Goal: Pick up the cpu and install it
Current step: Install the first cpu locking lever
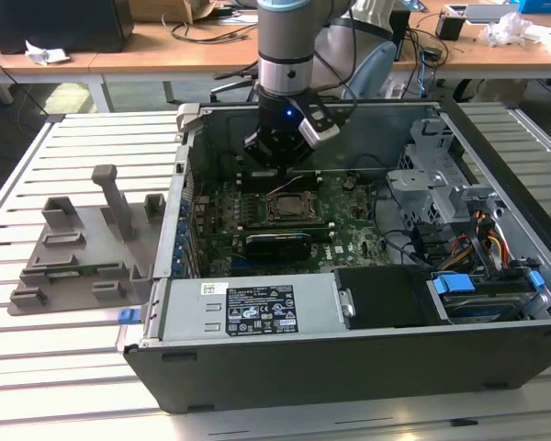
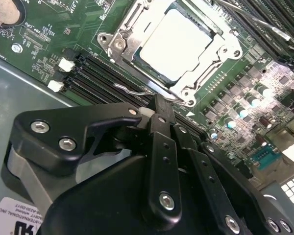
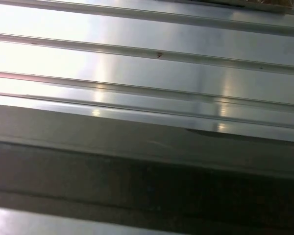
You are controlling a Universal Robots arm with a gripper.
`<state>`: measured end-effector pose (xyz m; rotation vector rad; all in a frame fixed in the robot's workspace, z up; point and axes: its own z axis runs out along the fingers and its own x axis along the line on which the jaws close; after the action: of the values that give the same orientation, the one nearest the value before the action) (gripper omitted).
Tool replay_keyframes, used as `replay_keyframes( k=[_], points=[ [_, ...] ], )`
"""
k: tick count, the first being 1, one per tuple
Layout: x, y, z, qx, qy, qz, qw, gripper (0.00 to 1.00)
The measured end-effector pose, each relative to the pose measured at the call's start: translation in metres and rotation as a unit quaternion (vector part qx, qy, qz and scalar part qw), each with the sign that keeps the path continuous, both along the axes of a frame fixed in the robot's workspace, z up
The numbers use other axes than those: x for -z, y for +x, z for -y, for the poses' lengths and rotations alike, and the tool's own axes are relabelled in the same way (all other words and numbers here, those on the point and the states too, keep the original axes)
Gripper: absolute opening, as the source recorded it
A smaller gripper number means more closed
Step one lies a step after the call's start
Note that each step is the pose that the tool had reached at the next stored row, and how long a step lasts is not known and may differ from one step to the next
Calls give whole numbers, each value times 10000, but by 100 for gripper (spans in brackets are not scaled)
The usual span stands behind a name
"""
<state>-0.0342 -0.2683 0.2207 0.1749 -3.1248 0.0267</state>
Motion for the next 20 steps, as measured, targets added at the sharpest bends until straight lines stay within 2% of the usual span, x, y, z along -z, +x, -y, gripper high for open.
replay_keyframes(
  k=[9, 15, 20],
  points=[
    [52, 170, -6, 0, 0, -5, 10000, 11],
    [125, 287, -6, 72, 0, -7, 10000, 11],
    [157, 321, -6, 97, 0, -7, 10000, 11]
  ],
)
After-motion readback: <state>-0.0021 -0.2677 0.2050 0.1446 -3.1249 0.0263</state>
